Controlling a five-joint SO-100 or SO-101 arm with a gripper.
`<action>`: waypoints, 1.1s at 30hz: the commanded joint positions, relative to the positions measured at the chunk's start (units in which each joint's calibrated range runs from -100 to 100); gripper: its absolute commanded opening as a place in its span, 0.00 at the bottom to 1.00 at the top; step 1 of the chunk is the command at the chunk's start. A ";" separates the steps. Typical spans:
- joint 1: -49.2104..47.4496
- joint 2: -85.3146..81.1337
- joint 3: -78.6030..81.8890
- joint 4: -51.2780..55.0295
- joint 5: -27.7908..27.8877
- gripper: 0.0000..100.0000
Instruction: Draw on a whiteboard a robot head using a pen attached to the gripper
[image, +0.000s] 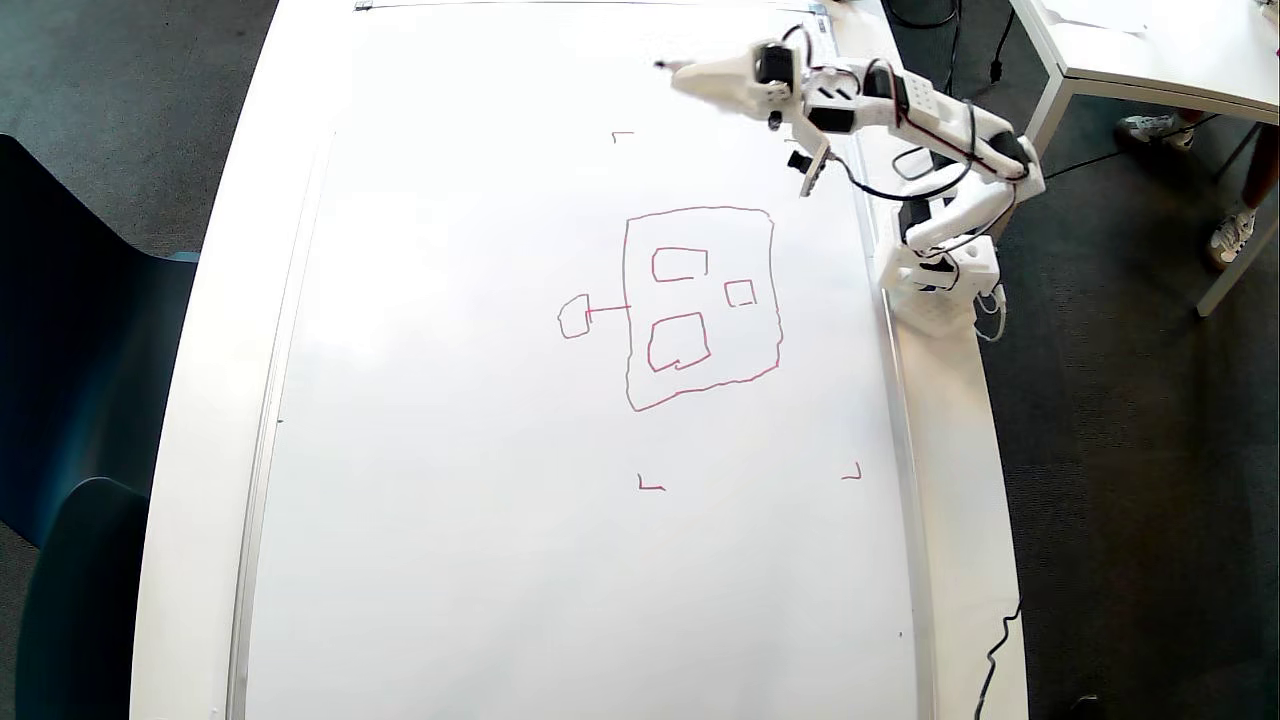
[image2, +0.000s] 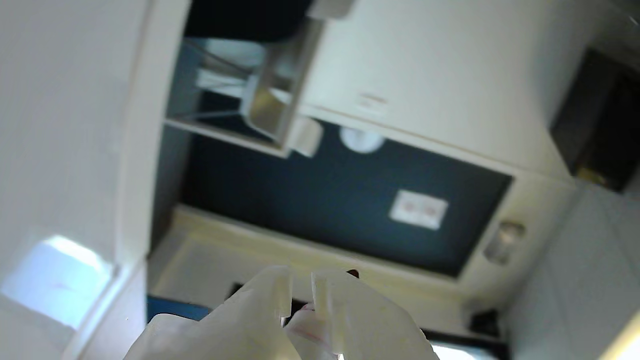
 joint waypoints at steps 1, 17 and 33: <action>0.37 -10.30 12.86 -17.95 -0.23 0.01; 0.00 -48.63 49.72 -50.09 -0.39 0.01; -1.40 -56.17 65.79 -99.09 -0.28 0.01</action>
